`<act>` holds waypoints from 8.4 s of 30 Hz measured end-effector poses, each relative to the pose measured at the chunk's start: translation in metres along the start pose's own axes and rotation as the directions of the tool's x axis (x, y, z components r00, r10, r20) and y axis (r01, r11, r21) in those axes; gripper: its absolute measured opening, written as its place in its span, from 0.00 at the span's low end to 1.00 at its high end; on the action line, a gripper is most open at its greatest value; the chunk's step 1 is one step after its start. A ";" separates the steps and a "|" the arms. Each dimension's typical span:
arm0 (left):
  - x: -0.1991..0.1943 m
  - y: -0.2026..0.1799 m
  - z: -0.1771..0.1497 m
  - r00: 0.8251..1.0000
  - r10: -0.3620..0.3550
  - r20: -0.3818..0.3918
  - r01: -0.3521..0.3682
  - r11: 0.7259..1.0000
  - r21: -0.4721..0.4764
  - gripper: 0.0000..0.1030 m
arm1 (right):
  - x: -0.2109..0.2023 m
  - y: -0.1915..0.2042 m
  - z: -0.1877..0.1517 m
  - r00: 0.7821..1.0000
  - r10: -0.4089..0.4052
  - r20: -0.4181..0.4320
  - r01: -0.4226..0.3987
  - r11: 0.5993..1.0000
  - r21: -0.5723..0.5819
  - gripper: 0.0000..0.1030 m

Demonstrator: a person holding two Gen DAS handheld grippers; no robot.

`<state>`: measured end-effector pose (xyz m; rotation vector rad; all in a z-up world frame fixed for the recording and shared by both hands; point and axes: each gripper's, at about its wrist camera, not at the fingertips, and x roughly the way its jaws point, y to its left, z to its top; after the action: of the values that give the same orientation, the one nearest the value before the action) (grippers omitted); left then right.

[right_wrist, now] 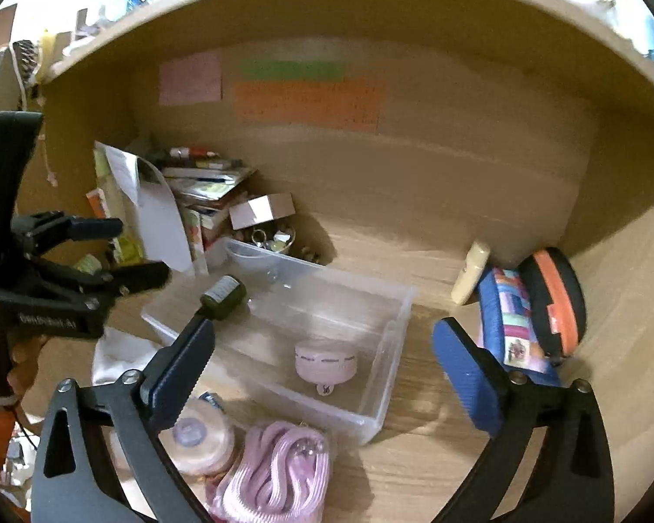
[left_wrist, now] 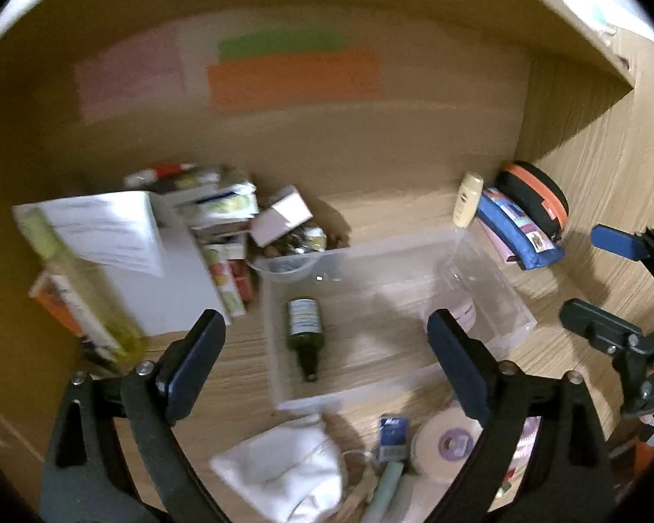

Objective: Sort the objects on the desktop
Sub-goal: 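Lift both open tools out of the bin, then grasp the white cloth bag with the left tool while the right tool grasps the bagged pink rope, then carry the cloth bag and the bagged rope over the clear bin, then open both tools to drop the cloth bag and rope into the bin, then grasp the white round dome with the left tool while the right tool grasps the purple-labelled tub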

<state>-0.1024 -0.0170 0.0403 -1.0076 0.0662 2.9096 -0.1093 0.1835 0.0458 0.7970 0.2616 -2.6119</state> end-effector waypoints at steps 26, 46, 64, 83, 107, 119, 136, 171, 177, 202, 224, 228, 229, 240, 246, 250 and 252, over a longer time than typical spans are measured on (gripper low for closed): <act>0.008 0.053 -0.132 0.972 0.046 -0.232 -0.078 0.988 -0.133 0.96 | -0.010 0.021 -0.112 0.992 -0.017 -0.123 0.026 0.997 0.072 0.99; 0.063 0.040 -0.123 0.948 -0.090 -0.307 0.031 0.981 -0.191 0.96 | 0.043 0.027 -0.126 0.974 0.019 -0.226 -0.004 0.998 0.066 0.97; 0.080 0.048 -0.118 0.964 -0.137 -0.227 0.084 0.970 -0.229 0.54 | 0.038 0.001 -0.128 0.969 0.148 -0.198 -0.115 0.979 0.167 0.55; 0.033 0.061 -0.130 0.991 -0.009 -0.131 -0.022 0.972 -0.233 0.40 | -0.019 -0.031 -0.119 0.990 0.123 -0.073 -0.101 0.960 0.261 0.51; -0.015 0.046 -0.070 0.999 -0.034 0.041 0.042 0.976 -0.213 0.40 | -0.043 -0.031 -0.081 0.989 0.137 0.061 -0.148 0.956 0.254 0.51; -0.002 0.032 -0.037 0.997 -0.048 0.066 0.058 0.985 -0.160 0.40 | -0.027 -0.031 -0.053 0.987 0.142 0.069 -0.153 0.966 0.210 0.51; 0.051 0.020 0.000 0.993 -0.118 0.022 0.120 0.983 -0.141 0.40 | 0.020 -0.038 -0.023 0.983 0.175 0.062 -0.184 0.959 0.215 0.51; 0.142 -0.002 -0.006 0.984 -0.092 -0.154 0.082 0.994 -0.075 0.40 | 0.120 -0.015 -0.023 0.991 0.086 -0.107 -0.078 0.994 0.083 0.53; 0.144 -0.001 -0.009 0.982 -0.086 -0.166 0.075 0.994 -0.074 0.42 | 0.116 -0.007 -0.025 0.996 0.027 -0.083 -0.026 1.000 0.017 0.55; 0.077 0.025 0.003 0.997 -0.065 -0.048 0.057 0.987 -0.147 0.83 | 0.083 -0.027 -0.014 1.000 0.023 -0.007 -0.022 0.992 0.128 0.93; -0.019 0.034 -0.076 0.998 -0.065 -0.015 0.062 0.988 -0.139 0.95 | -0.035 0.022 -0.055 0.989 -0.095 0.112 0.085 0.992 0.093 1.00; -0.022 0.031 -0.098 0.996 -0.084 -0.040 0.078 0.987 -0.140 0.95 | -0.036 0.032 -0.074 0.995 -0.061 0.081 0.053 0.995 0.088 1.00; -0.021 0.030 -0.103 0.995 -0.091 -0.049 0.084 0.987 -0.140 0.95 | -0.034 0.035 -0.078 0.997 -0.043 0.069 0.037 0.995 0.088 1.00; -0.020 0.010 -0.145 0.987 -0.125 -0.104 0.114 0.987 -0.110 0.95 | 0.005 0.049 -0.120 0.991 0.095 -0.094 -0.080 0.986 0.144 1.00; -0.008 -0.004 -0.158 0.974 -0.171 -0.145 0.160 0.983 -0.089 0.95 | 0.019 0.041 -0.129 0.984 0.119 -0.131 -0.093 0.977 0.190 0.99; 0.008 -0.007 -0.165 0.964 -0.190 -0.184 0.173 0.979 -0.109 0.95 | 0.026 0.037 -0.127 0.977 0.158 -0.143 -0.125 0.969 0.212 0.98; 0.014 -0.008 -0.167 0.962 -0.192 -0.196 0.172 0.978 -0.115 0.95 | 0.030 0.041 -0.125 0.975 0.168 -0.146 -0.139 0.972 0.189 0.96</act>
<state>-0.0097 -0.0184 -0.0998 -1.2563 -0.1515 2.6570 -0.0529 0.1727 -0.0764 1.0491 0.0087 -2.4515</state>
